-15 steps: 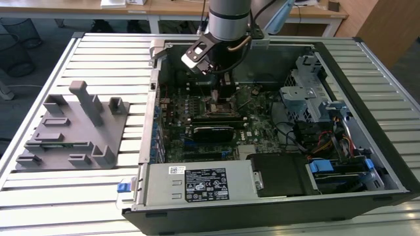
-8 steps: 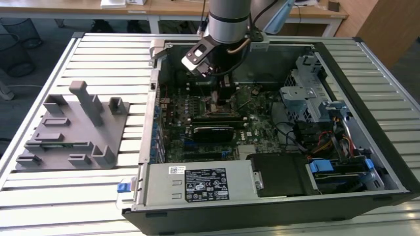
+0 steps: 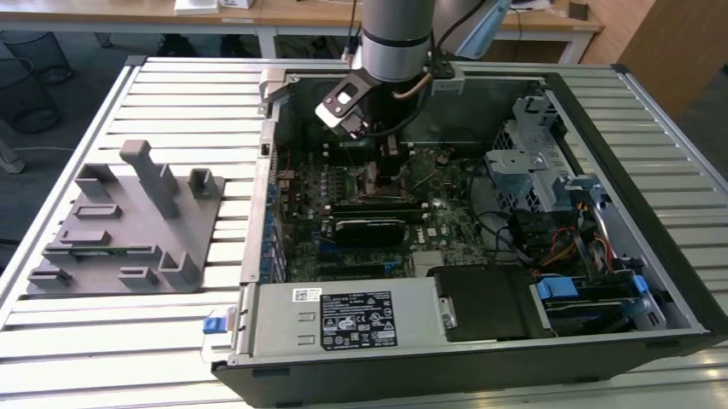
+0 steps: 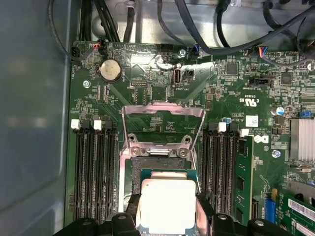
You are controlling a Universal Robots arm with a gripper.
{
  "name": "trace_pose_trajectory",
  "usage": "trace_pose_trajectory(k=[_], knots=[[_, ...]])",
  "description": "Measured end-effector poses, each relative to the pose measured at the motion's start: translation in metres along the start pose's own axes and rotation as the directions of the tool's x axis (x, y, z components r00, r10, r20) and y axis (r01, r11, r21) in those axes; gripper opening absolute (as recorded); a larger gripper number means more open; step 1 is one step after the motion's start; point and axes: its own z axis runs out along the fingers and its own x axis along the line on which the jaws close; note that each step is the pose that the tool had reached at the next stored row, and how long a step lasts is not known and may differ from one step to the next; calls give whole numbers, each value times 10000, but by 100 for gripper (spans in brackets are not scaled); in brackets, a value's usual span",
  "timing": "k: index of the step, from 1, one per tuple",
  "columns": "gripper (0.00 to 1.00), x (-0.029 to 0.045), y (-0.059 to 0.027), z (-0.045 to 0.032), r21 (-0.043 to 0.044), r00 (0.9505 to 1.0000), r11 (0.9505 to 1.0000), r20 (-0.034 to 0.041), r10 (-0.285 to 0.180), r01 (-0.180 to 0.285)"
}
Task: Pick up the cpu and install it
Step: 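Place the cpu into insertion slot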
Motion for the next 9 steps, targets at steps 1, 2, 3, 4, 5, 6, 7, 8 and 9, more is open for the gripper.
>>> trace_pose_trajectory(k=[1,2,3,4,5,6,7,8,9], knots=[[53,0,0,7,0,10000,10000,1,0,0],[53,0,0,14,0,10000,10000,0,-1,1],[53,0,0,21,0,10000,10000,0,-1,1],[53,0,0,28,0,10000,10000,1,-1,1],[53,0,0,35,0,10000,10000,0,-1,1],[53,-2,0,41,1,10000,10000,1,-1,1],[53,-3,-1,46,1,10000,10000,1,-1,1],[53,-3,-1,52,0,10000,10000,0,0,0],[53,-3,-1,58,1,10000,10000,1,-1,1]])
